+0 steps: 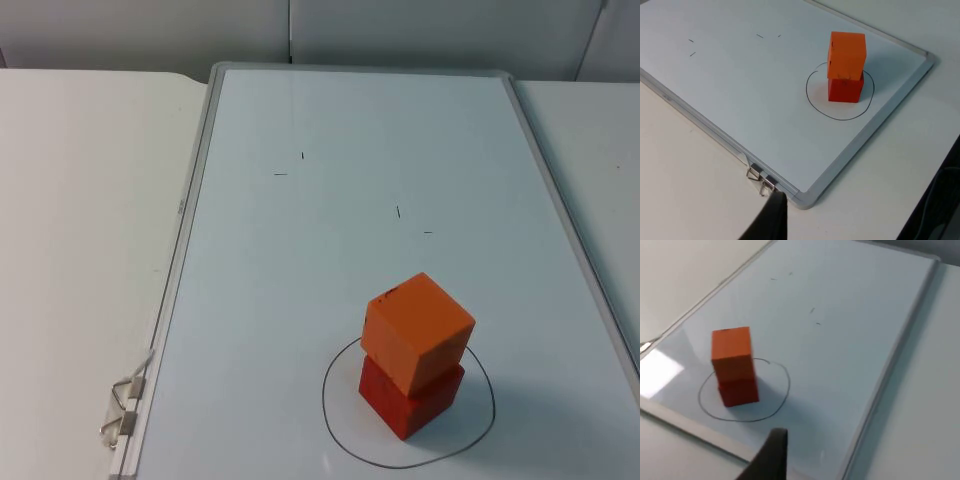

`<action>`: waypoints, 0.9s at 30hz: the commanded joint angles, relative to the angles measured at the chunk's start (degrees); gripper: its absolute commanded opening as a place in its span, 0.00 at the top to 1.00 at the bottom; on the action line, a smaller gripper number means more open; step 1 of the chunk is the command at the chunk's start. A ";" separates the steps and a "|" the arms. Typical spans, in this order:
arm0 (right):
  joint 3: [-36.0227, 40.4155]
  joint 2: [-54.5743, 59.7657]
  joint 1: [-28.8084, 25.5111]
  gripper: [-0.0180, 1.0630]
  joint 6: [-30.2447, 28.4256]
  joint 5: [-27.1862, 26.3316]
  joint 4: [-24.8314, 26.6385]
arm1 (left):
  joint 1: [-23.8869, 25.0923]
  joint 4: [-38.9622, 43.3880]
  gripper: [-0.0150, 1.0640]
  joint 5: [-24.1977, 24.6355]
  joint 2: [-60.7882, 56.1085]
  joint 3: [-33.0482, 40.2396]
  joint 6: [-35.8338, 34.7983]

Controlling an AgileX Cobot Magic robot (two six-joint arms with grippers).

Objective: Pick up one cube with the left hand and another cube with the right hand. First place the cube in the right hand at the target position, then stack the cube in the left hand on top.

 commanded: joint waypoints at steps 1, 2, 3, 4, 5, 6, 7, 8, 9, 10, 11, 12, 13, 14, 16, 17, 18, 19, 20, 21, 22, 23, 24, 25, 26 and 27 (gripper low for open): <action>0.08 -0.22 -3.92 0.01 0.05 -0.62 -0.42 | -0.36 0.00 0.01 -0.71 -0.36 0.44 -0.50; 0.08 -0.22 -5.09 0.01 0.05 -0.62 -0.42 | -0.36 0.00 0.01 -0.71 -0.36 0.44 -0.50; 0.08 -0.22 -7.80 0.01 0.05 -0.62 -0.42 | -0.36 0.00 0.01 -0.71 -0.46 0.44 -0.51; 0.08 -0.22 -10.14 0.01 0.05 -0.62 -0.42 | -0.36 0.00 0.01 -0.71 -0.46 0.44 -0.51; 0.08 -0.22 -12.86 0.01 0.05 -0.62 -0.42 | -0.36 0.00 0.01 -0.71 -0.46 0.44 -0.51; 0.08 -0.22 -15.38 0.01 0.05 -0.62 -0.42 | -0.36 0.00 0.01 -0.71 -0.50 0.44 -0.51; 0.08 -0.22 -15.38 0.01 0.05 -0.62 -0.42 | -0.36 0.00 0.01 -0.71 -0.50 0.44 -0.51; 0.08 -0.22 -17.37 0.01 0.05 -0.62 -0.42 | -0.36 0.00 0.01 -0.71 -0.98 0.44 -0.51; 0.08 -0.22 -18.86 0.01 0.05 -0.62 -0.42 | -0.36 0.00 0.01 -0.80 -1.83 0.44 -0.51; 0.08 -0.22 -20.44 0.01 0.05 -0.62 -0.42 | -0.36 0.00 0.01 -0.80 -2.95 0.44 -0.51; 0.08 -0.22 -21.76 0.01 0.05 -0.62 -0.42 | -0.36 0.00 0.01 -0.80 -3.42 0.44 -0.51; 0.08 -0.22 -22.29 0.01 0.05 -0.62 -0.42 | -0.36 0.39 0.01 -0.80 -3.42 0.44 -0.51; 0.08 -0.22 -22.29 0.01 0.05 -0.62 -0.42 | -0.36 0.39 0.01 -0.80 -3.42 0.44 -0.51; 0.08 -0.22 -23.06 0.01 0.05 -0.62 -0.42 | -0.25 0.37 0.01 -0.52 -3.42 0.15 -0.51; 0.08 -0.22 -24.68 0.01 0.05 -0.62 -0.47 | -0.25 0.37 0.01 -1.23 -3.42 0.07 -0.51; 0.08 -0.22 -24.80 0.01 0.05 -0.62 -0.47 | -0.25 0.37 0.01 -1.26 -3.42 0.07 -0.51; 0.08 -0.22 -24.94 0.01 0.05 -0.62 -0.47 | -0.25 0.37 0.01 -1.26 -3.42 -0.09 -0.51; 0.08 -0.22 -24.94 0.01 0.05 -0.62 -0.47 | -0.25 0.37 0.01 -1.26 -3.42 -0.09 -0.51; 0.08 -0.22 -25.05 0.01 0.05 -0.62 -0.47 | -0.25 0.37 0.01 -1.36 -3.42 -0.07 -0.51; 0.08 -0.22 -25.05 0.01 0.05 -0.62 -0.47 | -0.25 0.37 0.01 -1.36 -3.42 -0.07 -0.51; 0.08 -0.22 -25.05 0.01 0.05 -0.62 -0.47 | -0.25 0.37 0.01 -1.36 -3.42 -0.07 -0.51; 0.08 -0.22 -25.05 0.01 0.05 -0.62 -0.47 | -0.25 0.37 0.01 -1.36 -3.42 -0.07 -0.51; 0.08 -0.22 -25.05 0.01 0.05 -0.62 -0.47 | -0.25 0.37 0.01 -1.36 -3.42 -0.07 -0.51; 0.08 -0.22 -25.05 0.01 0.05 -0.62 -0.47 | 0.00 0.37 0.01 -1.35 -3.42 -0.07 -0.51; 0.08 -0.22 -25.05 0.01 0.05 -0.62 -0.47 | 0.33 0.37 0.01 -1.35 -3.42 -0.07 -0.51; 0.08 -0.22 -25.05 0.01 0.05 -0.62 -0.47 | 1.62 0.37 0.01 -1.35 -3.42 -0.07 -0.51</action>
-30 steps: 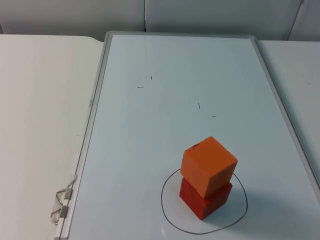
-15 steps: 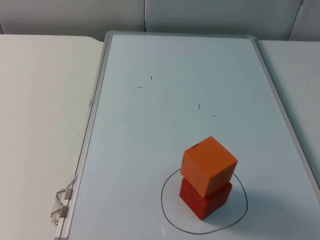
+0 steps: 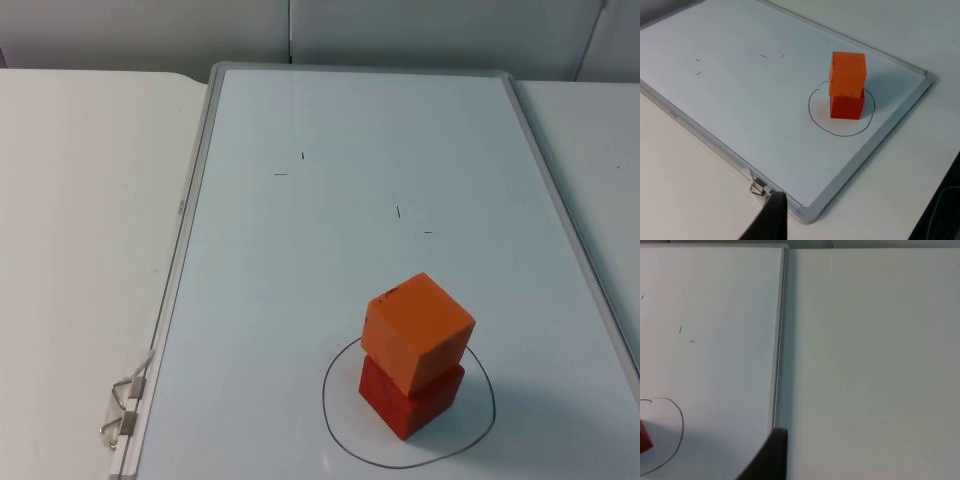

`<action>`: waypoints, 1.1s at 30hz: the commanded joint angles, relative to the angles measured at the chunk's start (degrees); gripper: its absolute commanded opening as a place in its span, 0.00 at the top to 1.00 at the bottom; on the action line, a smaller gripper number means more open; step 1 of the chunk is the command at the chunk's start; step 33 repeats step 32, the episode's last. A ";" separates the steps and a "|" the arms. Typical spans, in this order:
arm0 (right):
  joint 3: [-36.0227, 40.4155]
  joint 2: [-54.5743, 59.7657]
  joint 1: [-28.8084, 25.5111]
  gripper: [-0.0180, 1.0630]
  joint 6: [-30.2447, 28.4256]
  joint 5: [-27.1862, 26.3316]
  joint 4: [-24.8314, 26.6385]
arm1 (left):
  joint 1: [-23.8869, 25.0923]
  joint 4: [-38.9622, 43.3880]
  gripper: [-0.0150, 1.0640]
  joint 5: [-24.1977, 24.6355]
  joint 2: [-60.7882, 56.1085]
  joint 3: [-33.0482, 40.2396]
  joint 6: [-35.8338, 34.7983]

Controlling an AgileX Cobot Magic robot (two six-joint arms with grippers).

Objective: Pick up one cube with the left hand and another cube with the right hand. First place the cube in the right hand at the target position, then stack the cube in the left hand on top.

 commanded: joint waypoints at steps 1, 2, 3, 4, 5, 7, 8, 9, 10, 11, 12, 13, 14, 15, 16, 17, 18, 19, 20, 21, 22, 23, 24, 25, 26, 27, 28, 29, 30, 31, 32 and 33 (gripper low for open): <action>0.08 -0.22 -0.47 0.01 0.05 -0.62 -0.47 | 2.59 0.04 0.01 -0.88 -0.28 -0.07 -0.51; 0.08 -0.22 -0.47 0.01 0.05 -0.62 -0.47 | 2.59 0.04 0.01 -0.88 -0.28 -0.07 -0.51; 0.08 -0.22 -0.47 0.01 0.05 -0.62 -0.47 | 3.85 0.04 0.01 -0.88 -0.28 -0.07 -0.51; 0.08 -0.22 -0.47 0.01 0.05 -0.62 -0.47 | 5.55 0.04 0.01 -0.88 -0.28 -0.07 -0.51; 0.08 -0.22 -0.47 0.01 0.05 -0.62 -0.47 | 7.42 0.04 0.01 -0.88 -0.28 -0.07 -0.51; 0.08 -0.22 -0.47 0.01 0.05 -0.62 -0.47 | 9.43 0.04 0.01 -0.88 -0.28 -0.07 -0.51; 0.08 -0.22 -0.47 0.01 0.05 -0.62 -0.47 | 11.10 0.04 0.01 -0.88 -0.28 -0.07 -0.51; 0.08 -0.22 -0.47 0.01 0.05 -0.62 -0.47 | 13.18 0.04 0.01 -0.88 -0.28 -0.07 -0.51; 0.08 -0.22 -0.47 0.01 0.05 -0.62 -0.47 | 15.31 0.04 0.01 -0.88 -0.28 -0.07 -0.51; 0.08 -0.22 -0.47 0.01 0.05 -0.62 -0.47 | 17.37 0.04 0.01 -0.88 -0.28 -0.07 -0.51; 0.08 -0.22 -0.47 0.01 0.05 -0.62 -0.47 | 17.37 0.04 0.01 -0.88 -0.28 -0.07 -0.51; 0.08 -0.22 -0.47 0.01 0.05 -0.62 -0.47 | 19.08 0.04 0.01 -0.88 -0.28 -0.07 -0.51; 0.08 -0.22 -0.47 0.01 0.05 -0.62 -0.47 | 21.05 0.04 0.01 -0.88 -0.28 -0.07 -0.51; 0.08 -0.22 -0.47 0.01 0.05 -0.62 -0.47 | 22.94 0.04 0.01 -0.88 -0.28 -0.07 -0.51; 0.08 -0.22 -0.47 0.01 0.05 -0.62 -0.47 | 24.48 0.04 0.01 -0.88 -0.28 -0.07 -0.51; 0.08 -0.22 -0.47 0.01 0.05 -0.62 -0.47 | 24.48 0.04 0.01 -0.88 -0.28 -0.07 -0.51; 0.08 -0.22 -0.47 0.01 0.05 -0.62 -0.47 | 27.14 0.04 0.01 -0.88 -0.28 -0.07 -0.51; 0.08 -0.22 -0.47 0.01 0.05 -0.62 -0.47 | 28.88 0.04 0.01 -0.88 -0.28 -0.07 -0.51; 0.08 -0.22 -0.47 0.01 0.05 -0.62 -0.47 | 30.25 0.04 0.01 -0.88 -0.28 -0.07 -0.51; 0.08 -0.22 -0.47 0.01 0.05 -0.62 -0.47 | 30.25 0.04 0.01 -0.88 -0.28 -0.07 -0.51; 0.08 -0.22 -0.47 0.01 0.05 -0.62 -0.47 | 31.87 0.04 0.01 -0.88 -0.28 -0.07 -0.51; 0.08 -0.22 -0.47 0.01 0.05 -0.62 -0.47 | 33.52 0.04 0.01 -0.88 -0.28 -0.07 -0.51; 0.08 -0.22 -0.47 0.01 0.05 -0.62 -0.47 | 35.14 0.04 0.01 -0.88 -0.28 -0.07 -0.51; 0.08 -0.22 -0.47 0.01 0.05 -0.62 -0.47 | 37.28 0.04 0.01 -0.88 -0.28 -0.07 -0.51; 0.08 -0.22 -0.47 0.01 0.05 -0.62 -0.47 | 37.28 0.04 0.01 -0.88 -0.28 -0.07 -0.51; 0.08 -0.22 -0.47 0.01 0.05 -0.62 -0.47 | 38.79 0.04 0.01 -0.88 -0.28 -0.07 -0.51; 0.08 -0.22 -0.47 0.01 0.05 -0.62 -0.47 | 40.09 0.04 0.01 -0.88 -0.28 -0.07 -0.51; 0.08 -0.22 -0.47 0.01 0.05 -0.62 -0.47 | 41.02 0.04 0.01 -0.88 -0.28 -0.07 -0.51; 0.08 -0.22 -0.47 0.01 0.05 -0.62 -0.47 | 41.98 0.04 0.01 -0.88 -0.28 -0.07 -0.51; 0.08 -0.22 -0.47 0.01 0.05 -0.62 -0.47 | 41.98 0.04 0.01 -0.88 -0.28 -0.07 -0.51; 0.08 -0.22 -0.47 0.01 0.05 -0.62 -0.47 | 42.74 0.04 0.01 -0.88 -0.28 -0.07 -0.51; 0.08 -0.22 -0.47 0.01 0.05 -0.62 -0.47 | 42.74 0.04 0.01 -0.88 -0.28 -0.07 -0.51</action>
